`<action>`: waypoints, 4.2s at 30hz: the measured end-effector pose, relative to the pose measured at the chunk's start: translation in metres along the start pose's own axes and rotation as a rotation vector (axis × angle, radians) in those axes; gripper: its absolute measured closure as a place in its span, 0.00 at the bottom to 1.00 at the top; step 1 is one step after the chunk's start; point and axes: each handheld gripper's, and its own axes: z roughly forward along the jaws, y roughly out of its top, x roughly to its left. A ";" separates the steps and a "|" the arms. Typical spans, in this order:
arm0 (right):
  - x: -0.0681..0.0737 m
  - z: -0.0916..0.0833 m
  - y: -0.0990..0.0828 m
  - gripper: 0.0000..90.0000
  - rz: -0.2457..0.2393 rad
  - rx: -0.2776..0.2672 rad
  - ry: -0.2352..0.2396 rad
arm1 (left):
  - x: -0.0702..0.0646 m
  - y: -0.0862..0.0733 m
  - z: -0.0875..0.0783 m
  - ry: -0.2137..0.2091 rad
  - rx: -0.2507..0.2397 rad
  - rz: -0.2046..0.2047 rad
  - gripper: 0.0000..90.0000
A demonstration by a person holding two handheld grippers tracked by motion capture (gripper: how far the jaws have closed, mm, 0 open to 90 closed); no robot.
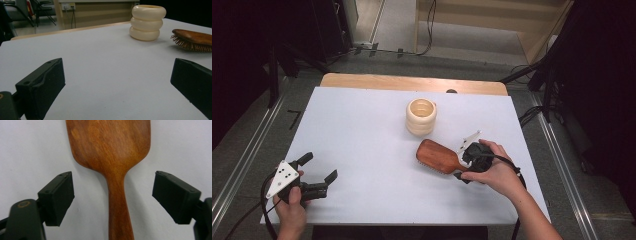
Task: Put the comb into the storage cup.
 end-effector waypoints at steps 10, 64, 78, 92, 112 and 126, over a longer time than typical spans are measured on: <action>0.000 0.011 0.002 0.33 0.003 0.040 0.016 | 0.000 0.000 0.000 -0.002 0.002 0.002 0.00; 0.000 0.023 -0.020 0.78 0.063 -0.088 0.065 | 0.000 0.000 0.001 -0.010 0.009 -0.001 0.00; 0.002 0.011 -0.020 0.78 0.099 -0.214 0.073 | 0.000 0.000 0.001 -0.012 0.007 0.000 0.00; 0.004 0.002 -0.015 0.78 0.125 -0.344 0.051 | 0.000 0.000 0.001 -0.006 0.004 -0.003 0.00; 0.004 -0.001 -0.014 0.78 0.198 -0.554 0.037 | -0.001 0.000 0.001 -0.006 0.009 0.007 0.00; 0.010 -0.003 -0.012 0.78 0.209 -0.693 -0.003 | -0.001 0.002 0.001 0.006 0.013 0.006 0.00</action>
